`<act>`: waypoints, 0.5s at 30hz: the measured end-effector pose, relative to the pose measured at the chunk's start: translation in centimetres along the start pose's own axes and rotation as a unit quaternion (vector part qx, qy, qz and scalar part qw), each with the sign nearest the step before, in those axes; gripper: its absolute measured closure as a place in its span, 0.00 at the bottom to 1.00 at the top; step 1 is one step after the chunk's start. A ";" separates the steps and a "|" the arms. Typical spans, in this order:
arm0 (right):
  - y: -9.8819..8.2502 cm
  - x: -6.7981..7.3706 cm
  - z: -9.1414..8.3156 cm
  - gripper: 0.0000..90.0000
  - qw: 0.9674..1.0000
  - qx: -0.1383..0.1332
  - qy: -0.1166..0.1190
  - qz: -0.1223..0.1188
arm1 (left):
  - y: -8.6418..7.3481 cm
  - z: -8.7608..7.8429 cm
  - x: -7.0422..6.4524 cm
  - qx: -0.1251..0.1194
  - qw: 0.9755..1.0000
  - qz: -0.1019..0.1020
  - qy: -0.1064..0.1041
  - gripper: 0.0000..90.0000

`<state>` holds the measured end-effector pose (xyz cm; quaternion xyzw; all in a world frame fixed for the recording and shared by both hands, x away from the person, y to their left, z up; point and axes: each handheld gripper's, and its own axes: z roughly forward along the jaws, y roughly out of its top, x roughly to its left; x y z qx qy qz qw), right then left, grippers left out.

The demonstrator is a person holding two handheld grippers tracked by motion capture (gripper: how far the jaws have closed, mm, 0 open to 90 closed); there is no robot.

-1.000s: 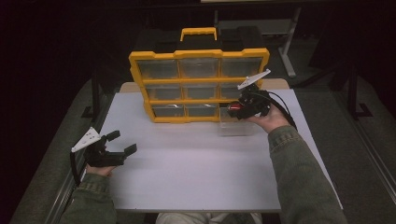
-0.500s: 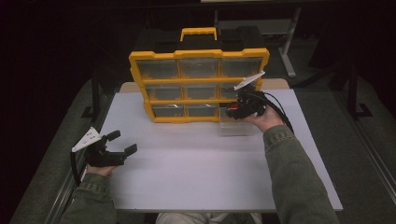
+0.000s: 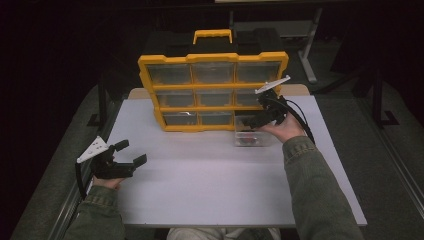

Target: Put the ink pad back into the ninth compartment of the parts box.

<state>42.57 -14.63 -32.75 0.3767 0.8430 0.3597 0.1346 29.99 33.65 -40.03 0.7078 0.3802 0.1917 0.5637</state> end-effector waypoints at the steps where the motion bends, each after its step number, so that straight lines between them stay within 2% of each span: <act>1: -0.2 0.0 -0.2 0.00 1.000 -0.008 0.008 0.001 | 0.0 0.0 0.0 0.000 1.000 -0.001 0.000 0.00; 4: -0.5 0.0 -0.3 0.00 1.000 -0.015 0.017 0.003 | 0.0 0.0 0.0 0.000 1.000 0.000 0.000 0.00; 9: -1.1 0.1 -1.0 0.00 0.999 -0.042 0.032 0.009 | 0.0 0.0 -0.1 0.000 1.000 0.000 0.000 0.00; 15: -1.7 0.1 -1.7 0.00 0.998 -0.054 0.035 0.006 | 0.0 0.0 -0.1 0.001 1.000 0.000 0.001 0.00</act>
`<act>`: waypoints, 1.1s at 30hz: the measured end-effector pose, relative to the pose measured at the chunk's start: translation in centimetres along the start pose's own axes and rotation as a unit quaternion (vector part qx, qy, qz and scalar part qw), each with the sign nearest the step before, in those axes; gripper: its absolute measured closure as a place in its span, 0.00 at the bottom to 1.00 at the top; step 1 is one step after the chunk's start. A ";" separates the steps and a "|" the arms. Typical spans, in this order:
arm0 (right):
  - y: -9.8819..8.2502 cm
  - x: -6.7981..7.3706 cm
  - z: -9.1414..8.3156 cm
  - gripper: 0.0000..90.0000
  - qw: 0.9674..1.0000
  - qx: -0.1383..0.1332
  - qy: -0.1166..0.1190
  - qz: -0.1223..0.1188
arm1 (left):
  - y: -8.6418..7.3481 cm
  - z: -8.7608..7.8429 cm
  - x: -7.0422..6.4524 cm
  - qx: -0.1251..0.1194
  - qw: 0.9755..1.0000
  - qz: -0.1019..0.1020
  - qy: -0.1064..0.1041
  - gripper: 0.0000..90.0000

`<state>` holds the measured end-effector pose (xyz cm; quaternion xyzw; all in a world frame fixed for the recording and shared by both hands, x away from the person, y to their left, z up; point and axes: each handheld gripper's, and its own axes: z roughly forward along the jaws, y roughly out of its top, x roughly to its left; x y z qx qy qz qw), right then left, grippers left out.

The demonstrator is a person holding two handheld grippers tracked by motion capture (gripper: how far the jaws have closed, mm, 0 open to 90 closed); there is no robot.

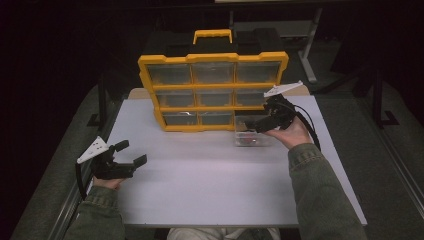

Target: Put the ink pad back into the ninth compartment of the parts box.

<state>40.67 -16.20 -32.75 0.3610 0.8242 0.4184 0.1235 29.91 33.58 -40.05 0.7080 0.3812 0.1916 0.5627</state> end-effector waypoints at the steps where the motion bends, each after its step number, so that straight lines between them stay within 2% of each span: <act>1: 0.0 0.0 0.0 0.00 1.000 0.000 0.000 0.000 | 0.0 0.0 0.0 0.000 1.000 0.000 0.000 0.00; 8: -0.7 0.2 -1.2 0.00 1.000 -0.030 -0.001 -0.002 | 0.0 0.0 0.0 0.000 1.000 -0.001 0.000 0.00; 33: -3.7 0.6 -3.4 0.00 0.998 -0.069 0.000 -0.010 | -0.2 0.1 -0.1 0.008 1.000 -0.001 0.002 0.00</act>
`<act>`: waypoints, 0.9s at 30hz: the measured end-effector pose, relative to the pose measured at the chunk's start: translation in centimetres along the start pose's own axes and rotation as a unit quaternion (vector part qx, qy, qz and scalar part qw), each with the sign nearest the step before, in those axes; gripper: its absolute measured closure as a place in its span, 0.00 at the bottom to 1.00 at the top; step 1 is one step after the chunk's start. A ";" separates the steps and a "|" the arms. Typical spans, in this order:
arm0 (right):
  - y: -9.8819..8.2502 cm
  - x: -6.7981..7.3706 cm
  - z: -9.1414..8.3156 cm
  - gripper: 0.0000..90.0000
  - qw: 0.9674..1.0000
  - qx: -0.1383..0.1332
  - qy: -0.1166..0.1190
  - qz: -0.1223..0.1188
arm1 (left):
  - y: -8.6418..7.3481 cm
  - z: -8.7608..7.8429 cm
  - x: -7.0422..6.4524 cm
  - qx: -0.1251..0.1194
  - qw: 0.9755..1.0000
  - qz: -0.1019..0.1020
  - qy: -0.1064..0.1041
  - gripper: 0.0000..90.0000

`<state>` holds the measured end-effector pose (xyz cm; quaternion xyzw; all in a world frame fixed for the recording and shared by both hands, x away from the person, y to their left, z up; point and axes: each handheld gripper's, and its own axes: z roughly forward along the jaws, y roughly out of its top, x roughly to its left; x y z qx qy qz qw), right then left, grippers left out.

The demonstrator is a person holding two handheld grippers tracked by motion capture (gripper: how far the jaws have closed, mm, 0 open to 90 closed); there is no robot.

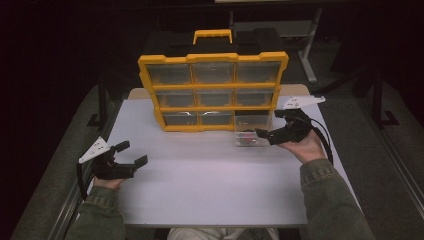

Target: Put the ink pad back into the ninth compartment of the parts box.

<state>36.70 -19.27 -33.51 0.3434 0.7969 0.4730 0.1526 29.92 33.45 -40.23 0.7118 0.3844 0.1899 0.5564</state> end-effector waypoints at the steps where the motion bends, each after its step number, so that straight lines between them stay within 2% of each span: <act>1: -0.1 0.0 -0.1 0.00 1.000 -0.004 0.001 0.001 | 0.0 0.0 0.0 0.000 1.000 0.000 0.000 0.00; 6: -0.8 0.0 -0.9 0.00 1.000 -0.019 0.002 0.006 | 0.0 0.0 0.0 -0.001 1.000 -0.001 0.001 0.00; 16: -2.3 -0.2 -1.3 0.00 1.000 -0.025 -0.002 0.017 | 0.0 -0.2 0.0 -0.002 1.000 -0.001 0.002 0.00; 27: -4.4 -0.5 -2.2 0.00 0.999 -0.043 -0.010 0.029 | 0.0 -0.4 -0.1 -0.008 1.000 -0.003 0.005 0.00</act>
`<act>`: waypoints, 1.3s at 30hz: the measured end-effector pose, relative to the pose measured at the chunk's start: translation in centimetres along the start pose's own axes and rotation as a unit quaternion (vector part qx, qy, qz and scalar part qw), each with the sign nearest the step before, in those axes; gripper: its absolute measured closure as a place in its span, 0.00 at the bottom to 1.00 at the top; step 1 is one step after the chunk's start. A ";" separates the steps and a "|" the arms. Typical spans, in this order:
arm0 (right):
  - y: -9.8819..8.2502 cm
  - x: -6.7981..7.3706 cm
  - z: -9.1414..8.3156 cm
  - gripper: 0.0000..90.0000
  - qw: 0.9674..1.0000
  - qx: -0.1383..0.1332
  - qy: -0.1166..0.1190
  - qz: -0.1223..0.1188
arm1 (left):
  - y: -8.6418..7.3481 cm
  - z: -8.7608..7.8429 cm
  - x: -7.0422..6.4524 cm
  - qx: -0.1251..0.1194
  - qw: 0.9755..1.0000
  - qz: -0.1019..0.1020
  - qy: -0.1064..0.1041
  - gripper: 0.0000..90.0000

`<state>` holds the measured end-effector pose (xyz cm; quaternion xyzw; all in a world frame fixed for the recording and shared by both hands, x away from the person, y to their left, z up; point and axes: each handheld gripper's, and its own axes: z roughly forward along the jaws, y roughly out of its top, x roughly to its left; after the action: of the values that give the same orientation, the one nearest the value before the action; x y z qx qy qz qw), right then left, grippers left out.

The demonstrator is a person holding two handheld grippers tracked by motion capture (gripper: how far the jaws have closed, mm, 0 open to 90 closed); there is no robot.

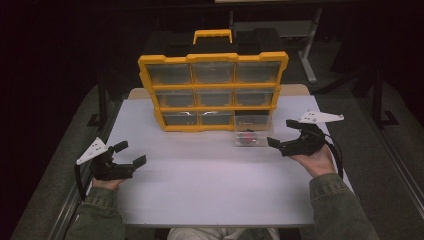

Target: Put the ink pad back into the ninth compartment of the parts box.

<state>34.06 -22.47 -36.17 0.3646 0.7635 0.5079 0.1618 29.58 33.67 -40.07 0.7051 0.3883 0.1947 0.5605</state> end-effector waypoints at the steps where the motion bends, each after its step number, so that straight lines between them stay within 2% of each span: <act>1: -0.1 0.0 0.0 0.00 1.000 0.000 0.000 0.002 | 0.0 0.0 0.0 0.000 1.000 0.000 0.000 0.00; 16: -2.6 -0.1 -0.9 0.00 1.000 -0.011 -0.008 0.023 | -0.1 0.0 -0.1 0.001 1.000 0.001 -0.001 0.00; 32: -4.9 -0.1 -1.9 0.00 0.998 -0.035 -0.032 0.028 | -0.1 -0.1 0.0 0.000 1.000 0.000 0.000 0.00; 39: -5.9 0.1 -2.5 0.00 0.997 -0.056 -0.041 0.017 | -0.1 -0.2 0.0 -0.001 1.000 0.000 0.000 0.00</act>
<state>30.14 -25.31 -40.37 0.3883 0.7202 0.5374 0.2043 29.43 33.81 -40.12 0.7046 0.3881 0.1945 0.5612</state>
